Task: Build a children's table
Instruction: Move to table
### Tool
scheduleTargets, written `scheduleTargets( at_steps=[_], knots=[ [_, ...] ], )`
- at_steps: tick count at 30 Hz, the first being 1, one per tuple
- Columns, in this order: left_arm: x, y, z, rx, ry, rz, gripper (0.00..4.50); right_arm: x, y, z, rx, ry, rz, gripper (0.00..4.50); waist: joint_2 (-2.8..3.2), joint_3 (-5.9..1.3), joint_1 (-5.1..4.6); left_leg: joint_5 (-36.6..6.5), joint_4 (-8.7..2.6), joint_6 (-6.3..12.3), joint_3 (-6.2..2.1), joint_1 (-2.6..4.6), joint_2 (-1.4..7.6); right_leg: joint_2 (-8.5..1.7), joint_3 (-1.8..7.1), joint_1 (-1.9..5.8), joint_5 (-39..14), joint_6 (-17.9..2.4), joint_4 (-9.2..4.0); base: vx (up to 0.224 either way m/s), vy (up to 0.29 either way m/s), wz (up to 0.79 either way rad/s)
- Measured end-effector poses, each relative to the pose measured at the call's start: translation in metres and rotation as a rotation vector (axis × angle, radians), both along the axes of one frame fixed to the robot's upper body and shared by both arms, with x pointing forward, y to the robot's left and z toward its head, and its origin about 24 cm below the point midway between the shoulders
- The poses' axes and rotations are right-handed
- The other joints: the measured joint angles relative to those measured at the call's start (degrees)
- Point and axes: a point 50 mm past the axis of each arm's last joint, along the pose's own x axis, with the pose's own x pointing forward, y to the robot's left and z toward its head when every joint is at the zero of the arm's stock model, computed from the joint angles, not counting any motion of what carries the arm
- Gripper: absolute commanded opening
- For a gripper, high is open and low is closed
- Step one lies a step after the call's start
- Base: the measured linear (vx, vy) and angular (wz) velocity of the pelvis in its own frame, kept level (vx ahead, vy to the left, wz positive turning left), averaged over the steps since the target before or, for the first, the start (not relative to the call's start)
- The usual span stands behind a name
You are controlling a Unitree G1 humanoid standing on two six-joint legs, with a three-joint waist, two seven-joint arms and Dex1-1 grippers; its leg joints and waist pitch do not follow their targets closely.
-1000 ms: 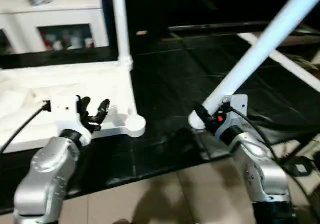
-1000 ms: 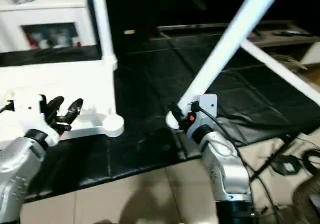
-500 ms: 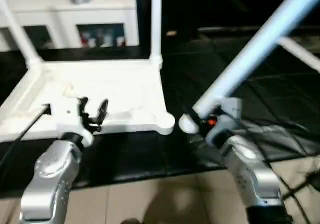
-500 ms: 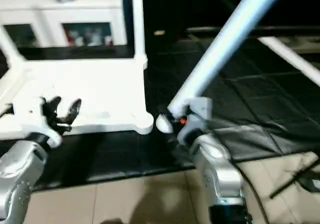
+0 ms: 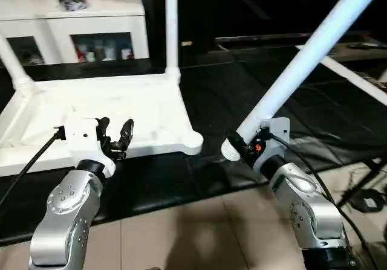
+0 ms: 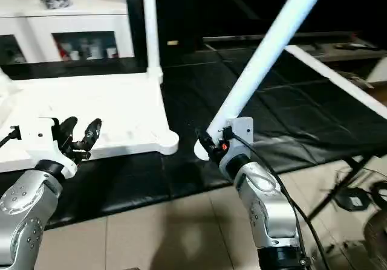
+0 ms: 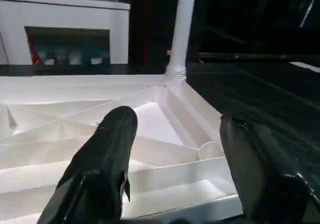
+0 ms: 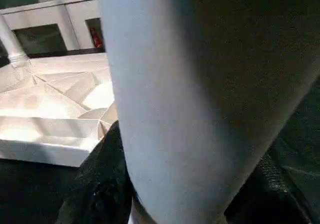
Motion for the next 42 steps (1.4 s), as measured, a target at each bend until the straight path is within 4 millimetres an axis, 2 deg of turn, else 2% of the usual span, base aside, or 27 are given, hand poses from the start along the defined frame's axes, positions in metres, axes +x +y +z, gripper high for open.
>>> scheduleTargets(
  at_steps=[4, 5, 6, 7, 8, 9, 10, 11, 12, 13, 14, 15, 16, 17, 18, 19, 20, 23, 25, 28, 30, 33, 35, 36, 39, 42],
  knots=[
    [0.0, 0.0, 0.0, -0.002, 0.0, 0.002, 3.01, -0.001, 0.003, -0.001, -0.036, -0.002, 0.037, 1.92, -0.24, 0.25, -0.32, 0.0, -0.37, 0.0, 0.01, 0.31, 0.0, 0.0, -0.1, 0.06, -0.01, 0.01, -0.27, -0.013, 0.002, -0.02],
    [0.0, 0.0, 0.0, 0.004, 0.001, 0.003, 3.01, -0.001, 0.004, -0.001, -0.038, -0.002, 0.045, 1.92, -0.28, 0.34, -0.2, 0.01, -0.55, -0.01, -0.23, -0.26, -0.17, -0.12, -0.63, 0.6, -0.02, -0.02, -0.24, -0.053, -0.009, -0.03],
    [0.001, -0.001, 0.001, 0.012, -0.002, 0.001, 3.01, -0.001, 0.005, -0.001, -0.039, -0.001, 0.05, 1.92, -0.09, 0.4, -0.64, 0.02, -0.85, -0.03, -1.4, -0.73, -0.9, -0.79, -1.9, 0.83, -0.1, -0.01, -0.09, -0.095, -0.003, 0.3],
    [0.002, -0.002, 0.003, 0.02, -0.011, -0.005, 3.01, -0.002, 0.005, -0.002, -0.038, 0.002, 0.053, 1.92, -0.76, 0.36, -0.56, 0.45, -1.86, -0.69, -2.18, -1.05, -1.93, -1.07, -2.69, 0.46, -1.6, -1.17, 1.18, -0.095, -0.003, 0.3],
    [0.002, -0.002, 0.003, 0.023, -0.012, -0.004, 3.01, -0.002, 0.005, -0.002, -0.039, 0.002, 0.055, 1.92, -1.36, 0.31, -0.54, 0.76, -2.75, -1.21, -2.19, -1.23, -2.42, -1.43, -2.65, 0.14, -2.36, -2.1, 1.73, -0.094, -0.05, 0.72],
    [0.002, -0.002, 0.003, 0.021, -0.014, -0.004, 3.01, -0.001, 0.005, -0.002, -0.042, 0.0, 0.056, 1.92, -2.13, 0.47, -0.58, -0.63, 0.13, -2.3, -2.48, -1.14, -2.88, -3.0, -3.19, -0.38, -1.81, -1.66, 1.05, 0.223, -0.122, 0.73],
    [-0.001, -0.001, -0.001, 0.018, 0.0, 0.008, 3.01, 0.002, 0.007, -0.001, -0.052, -0.003, 0.065, 1.92, -1.42, 0.81, 0.01, -1.88, 7.02, -3.06, -4.93, -0.49, -2.48, -4.39, -5.34, 0.39, -0.3, -0.65, 1.08, 0.223, -0.122, 0.73],
    [-0.002, 0.001, -0.002, 0.02, 0.005, 0.016, 3.01, 0.003, 0.008, 0.002, -0.046, -0.012, 0.066, 1.92, -0.26, 1.08, -0.29, -3.37, 9.72, -3.15, -6.25, 1.07, -1.39, -5.2, -8.17, 1.53, 0.22, -0.22, 1.1, 0.279, -0.006, 0.5],
    [0.0, 0.001, 0.001, 0.024, -0.006, 0.014, 3.01, 0.004, 0.008, 0.003, -0.041, -0.016, 0.06, 1.92, 0.98, 1.26, -1.04, -6.92, 9.35, -1.36, -6.95, 2.1, -0.52, -5.87, -10.6, 2.6, 0.43, -0.13, 1.09, -0.001, 0.108, 0.57],
    [0.001, 0.001, 0.004, 0.03, -0.019, 0.015, 3.01, 0.003, 0.011, -0.001, -0.024, 0.005, 0.062, 1.92, 1.48, 1.91, -1.84, -7.01, 9.08, -1.36, -6.74, 1.78, -0.38, -5.02, -10.25, 2.94, 0.14, -0.35, 1.14, -0.001, 0.108, 0.57],
    [0.001, 0.003, 0.004, 0.036, -0.019, 0.019, 3.01, 0.002, 0.016, -0.004, -0.01, 0.019, 0.073, 1.92, 1.26, 2.0, -2.15, -7.01, 8.59, -1.36, -7.26, 1.67, -0.69, -3.18, -7.87, 2.96, -0.27, -1.38, 1.39, -0.074, 0.074, 0.61],
    [0.001, 0.004, 0.005, 0.039, -0.02, 0.021, 3.01, 0.001, 0.017, -0.005, 0.0, 0.023, 0.075, 1.92, 0.78, 2.0, -2.39, -7.01, 8.07, -1.38, -7.54, 1.75, -1.04, -1.86, -6.32, 2.82, -0.69, -2.44, 1.48, -0.045, 0.02, 0.42],
    [0.001, 0.004, 0.004, 0.04, -0.018, 0.023, 3.01, 0.002, 0.017, -0.003, 0.016, 0.019, 0.068, 1.92, 0.21, 1.77, -1.82, -6.97, 7.38, -1.44, -6.62, 2.0, -1.09, -0.33, -4.29, 2.69, -0.08, -2.93, 1.42, -0.045, 0.02, 0.42],
    [0.001, 0.004, 0.004, 0.043, -0.018, 0.023, 3.01, 0.003, 0.015, -0.001, 0.027, 0.011, 0.058, 1.92, 0.27, 1.78, -1.65, -6.97, 7.12, -1.44, -6.24, 2.11, -1.32, -0.08, -3.11, 2.87, 0.37, -2.47, 0.99, -0.013, -0.006, 0.32],
    [0.001, 0.004, 0.004, 0.044, -0.018, 0.022, 3.01, 0.004, 0.012, 0.0, 0.031, 0.008, 0.043, 1.92, 0.11, 1.74, -1.28, -6.97, 6.57, -1.44, -5.27, 2.51, -1.29, -0.28, -2.38, 2.87, 0.56, -1.84, 1.01, -0.007, -0.026, 0.18],
    [0.001, 0.004, 0.004, 0.048, -0.018, 0.022, 3.01, 0.004, 0.01, 0.001, 0.029, -0.004, 0.031, 1.92, -0.31, 1.72, -0.81, -6.98, 5.42, -1.44, -4.04, 3.26, -1.3, -0.73, -1.68, 2.98, 0.0, -0.69, 0.9, -0.007, -0.026, 0.18],
    [0.001, 0.004, 0.004, 0.05, -0.018, 0.023, 3.01, 0.005, 0.009, 0.002, 0.027, -0.015, 0.027, 1.92, -0.54, 1.59, -0.73, -6.98, 4.56, -1.44, -3.27, 3.72, -1.18, -0.87, -1.41, 3.07, -0.53, 0.11, 0.65, 0.01, -0.057, 0.09],
    [0.001, 0.003, 0.004, 0.057, -0.021, 0.018, 3.01, 0.005, 0.005, 0.007, 0.021, -0.079, 0.015, 1.92, -0.28, 1.46, -1.09, -6.98, 1.67, -1.44, -2.11, 4.57, -0.8, -0.94, -1.6, 3.33, -1.03, 0.24, -1.33, 0.007, -0.039, 0.01],
    [0.001, 0.001, 0.005, 0.06, -0.023, 0.007, 3.01, 0.006, 0.001, 0.009, 0.014, -0.104, -0.006, 1.92, -0.27, 1.43, -1.26, -6.97, 0.34, -1.43, -1.82, 5.18, -0.49, -0.82, -1.99, 4.36, -1.03, 0.23, -2.53, 0.0, 0.0, 0.0],
    [0.002, -0.001, 0.005, 0.063, -0.028, -0.003, 3.01, 0.007, -0.002, 0.012, 0.042, -0.13, -0.039, 1.92, -0.11, 1.32, -1.82, -6.92, 0.1, -1.47, -1.56, 5.43, 0.26, -0.75, -2.89, 5.0, -0.98, 0.14, -3.03, 0.02, -0.013, -0.02],
    [0.002, -0.001, 0.005, 0.064, -0.029, -0.003, 3.01, 0.007, -0.003, 0.012, 0.042, -0.13, -0.039, 1.92, -0.1, 1.24, -2.15, -6.68, 0.1, -1.67, -1.46, 5.53, 0.56, -0.55, -2.92, 5.15, -0.85, -0.08, -3.03, 0.075, -0.023, 0.01],
    [0.002, -0.002, 0.004, 0.058, -0.028, -0.002, 3.01, 0.007, -0.001, 0.012, 0.066, -0.129, -0.028, 1.92, 0.18, 0.8, -2.39, -3.92, 0.0, -1.44, -1.37, 5.52, 1.25, 0.04, -2.9, 5.24, 0.1, -1.19, -2.82, 0.102, -0.017, 0.03],
    [0.002, -0.002, 0.004, 0.056, -0.026, -0.001, 3.01, 0.007, -0.001, 0.012, 0.074, -0.142, -0.036, 1.92, 0.08, 0.15, -2.46, -3.87, 0.01, -1.44, -1.35, 5.5, 1.21, 0.04, -2.8, 5.24, 0.29, -1.41, -2.71, 0.14, -0.007, 0.04],
    [0.002, -0.002, 0.004, 0.056, -0.028, 0.0, 3.01, 0.008, -0.001, 0.013, 0.074, -0.161, -0.046, 1.92, -0.02, -0.09, -2.48, -4.12, -0.05, -1.28, -1.4, 5.71, 1.05, 0.03, -2.68, 5.18, 0.55, -1.81, -2.69, 0.218, -0.009, 0.1],
    [0.002, -0.001, 0.005, 0.057, -0.035, 0.006, 3.01, 0.012, -0.003, 0.018, 0.089, -0.193, -0.077, 1.92, -0.45, -0.43, -2.57, -4.96, -0.44, -0.56, -1.56, 5.83, 0.44, -0.05, -2.49, 4.9, -0.71, -1.61, -1.96, 0.217, -0.014, 0.09],
    [0.003, -0.001, 0.006, 0.057, -0.038, 0.008, 3.01, 0.012, -0.007, 0.015, 0.126, -0.138, -0.061, 1.92, -1.14, -0.9, -2.46, -6.05, -0.47, 1.26, -2.57, 5.69, -0.42, 0.16, -1.31, 4.85, -2.36, -0.12, -1.52, 0.224, -0.036, 0.12]
  ],
)
